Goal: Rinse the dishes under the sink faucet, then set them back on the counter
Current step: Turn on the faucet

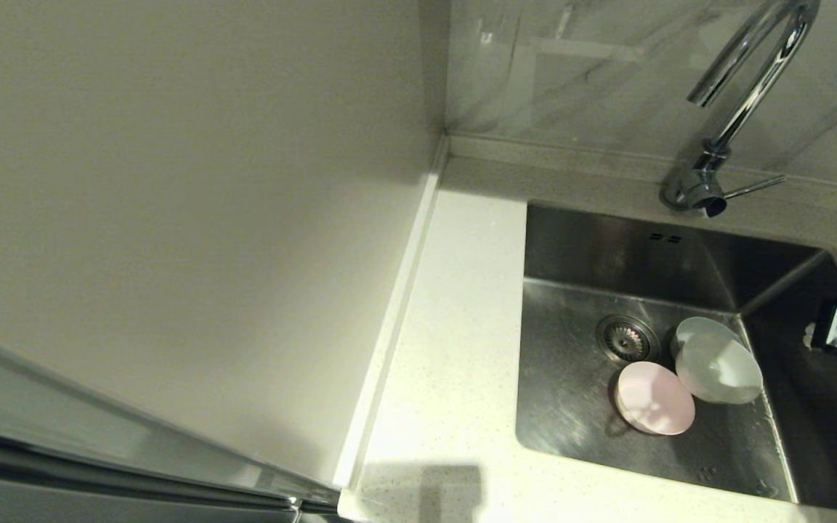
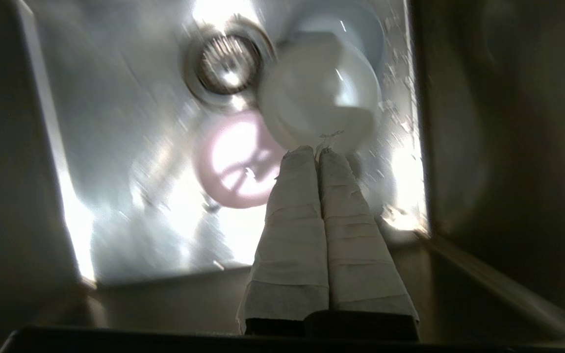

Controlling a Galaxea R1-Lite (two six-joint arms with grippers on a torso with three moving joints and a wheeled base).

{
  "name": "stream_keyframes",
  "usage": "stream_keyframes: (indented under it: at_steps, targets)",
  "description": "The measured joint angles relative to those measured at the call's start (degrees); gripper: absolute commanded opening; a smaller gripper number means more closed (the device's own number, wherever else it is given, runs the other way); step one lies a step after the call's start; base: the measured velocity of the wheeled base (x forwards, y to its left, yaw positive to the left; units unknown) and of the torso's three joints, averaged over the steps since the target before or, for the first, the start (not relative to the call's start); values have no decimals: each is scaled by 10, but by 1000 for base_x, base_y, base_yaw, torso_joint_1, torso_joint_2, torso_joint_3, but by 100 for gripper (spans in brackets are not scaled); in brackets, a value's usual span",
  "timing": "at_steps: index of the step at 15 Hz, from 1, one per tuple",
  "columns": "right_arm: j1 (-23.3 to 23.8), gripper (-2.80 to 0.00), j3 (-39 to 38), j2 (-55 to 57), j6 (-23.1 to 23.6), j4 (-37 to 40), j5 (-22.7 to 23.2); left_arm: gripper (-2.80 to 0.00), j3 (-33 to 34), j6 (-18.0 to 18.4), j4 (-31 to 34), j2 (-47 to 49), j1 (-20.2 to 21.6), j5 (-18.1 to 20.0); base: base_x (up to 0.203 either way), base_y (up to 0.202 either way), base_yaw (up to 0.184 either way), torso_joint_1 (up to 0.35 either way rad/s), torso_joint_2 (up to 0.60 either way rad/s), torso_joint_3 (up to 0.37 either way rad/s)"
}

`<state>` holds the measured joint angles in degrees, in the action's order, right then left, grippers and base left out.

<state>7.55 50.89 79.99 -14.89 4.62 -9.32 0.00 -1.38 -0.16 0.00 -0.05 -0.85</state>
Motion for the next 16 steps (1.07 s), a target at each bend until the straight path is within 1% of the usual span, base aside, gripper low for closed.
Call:
stream_keyframes:
  at_steps: [2, 6, 8, 10, 13, 16]
  targets:
    - [-8, -280, 66, 18, -29, 25, 1, -280, 0, 0, 0, 0, 0, 0, 0, 0, 0, 0, 0, 0]
    - [-23, -280, 210, 57, -43, 82, 0, -280, 0, 0, 0, 0, 0, 0, 0, 0, 0, 0, 0, 0]
    - [-26, -280, 295, 89, -52, 109, -9, -280, 0, 0, 0, 0, 0, 0, 0, 0, 0, 0, 0, 0]
    - [-29, -280, 368, 126, -55, 120, -40, -280, 0, 0, 0, 0, 0, 0, 0, 0, 0, 0, 0, 0]
    - [-41, -280, 456, 180, -52, 123, -82, -280, 0, 0, 0, 0, 0, 0, 0, 0, 0, 0, 0, 0]
    - [-45, -280, 526, 237, -21, 119, -144, -280, 0, 0, 0, 0, 0, 0, 0, 0, 0, 0, 0, 0]
